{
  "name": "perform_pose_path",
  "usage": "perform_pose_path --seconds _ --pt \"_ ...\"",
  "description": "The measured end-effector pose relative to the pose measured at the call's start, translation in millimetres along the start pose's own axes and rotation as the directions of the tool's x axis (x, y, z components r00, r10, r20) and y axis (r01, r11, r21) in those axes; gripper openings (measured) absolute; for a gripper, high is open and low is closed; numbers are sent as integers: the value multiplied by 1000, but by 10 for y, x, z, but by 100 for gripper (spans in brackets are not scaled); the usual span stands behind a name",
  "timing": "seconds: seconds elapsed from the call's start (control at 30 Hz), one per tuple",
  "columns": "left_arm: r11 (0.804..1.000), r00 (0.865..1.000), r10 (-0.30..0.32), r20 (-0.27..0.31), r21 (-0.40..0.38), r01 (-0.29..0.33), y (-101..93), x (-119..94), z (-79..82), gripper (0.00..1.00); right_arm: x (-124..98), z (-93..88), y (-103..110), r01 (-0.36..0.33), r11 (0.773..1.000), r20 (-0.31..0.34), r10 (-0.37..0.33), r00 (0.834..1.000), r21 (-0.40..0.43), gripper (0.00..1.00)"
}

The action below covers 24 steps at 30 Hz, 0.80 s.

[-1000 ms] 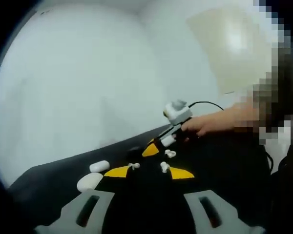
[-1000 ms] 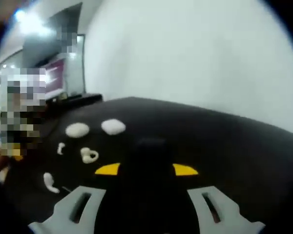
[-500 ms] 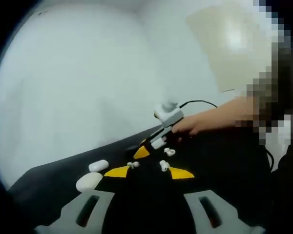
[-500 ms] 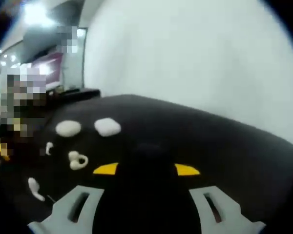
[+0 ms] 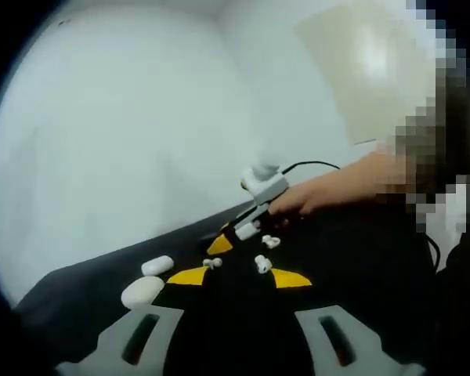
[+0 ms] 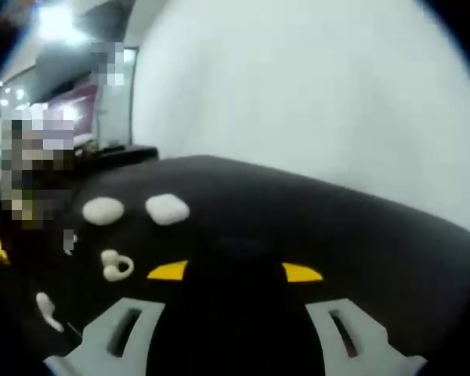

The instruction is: Pick up three earphones and place each one into its charging case using tactile feedback, ensure that each earphone is properly inserted and securely positioned inside the case.

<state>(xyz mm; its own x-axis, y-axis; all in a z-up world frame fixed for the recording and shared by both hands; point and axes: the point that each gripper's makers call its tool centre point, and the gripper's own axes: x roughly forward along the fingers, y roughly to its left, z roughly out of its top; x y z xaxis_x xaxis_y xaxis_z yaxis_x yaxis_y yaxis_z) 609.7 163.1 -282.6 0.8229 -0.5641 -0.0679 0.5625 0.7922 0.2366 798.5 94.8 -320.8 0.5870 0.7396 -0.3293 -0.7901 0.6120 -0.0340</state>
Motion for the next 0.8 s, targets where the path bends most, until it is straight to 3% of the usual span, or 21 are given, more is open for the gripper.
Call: perform_pose_path --seconds 0.63,0.7,0.8 --pt "1000 1000 -6 -2 5 6 -92 9 29 26 164 31 -108 7 1000 -17 -7 1000 -5 46" --pt "1000 1000 -6 -1 6 6 -107 6 32 26 173 36 -111 3 1000 -12 -3 1000 -11 40" --pt "1000 1000 -6 -3 10 6 -125 4 33 26 188 28 -135 5 1000 -12 -5 1000 -17 39"
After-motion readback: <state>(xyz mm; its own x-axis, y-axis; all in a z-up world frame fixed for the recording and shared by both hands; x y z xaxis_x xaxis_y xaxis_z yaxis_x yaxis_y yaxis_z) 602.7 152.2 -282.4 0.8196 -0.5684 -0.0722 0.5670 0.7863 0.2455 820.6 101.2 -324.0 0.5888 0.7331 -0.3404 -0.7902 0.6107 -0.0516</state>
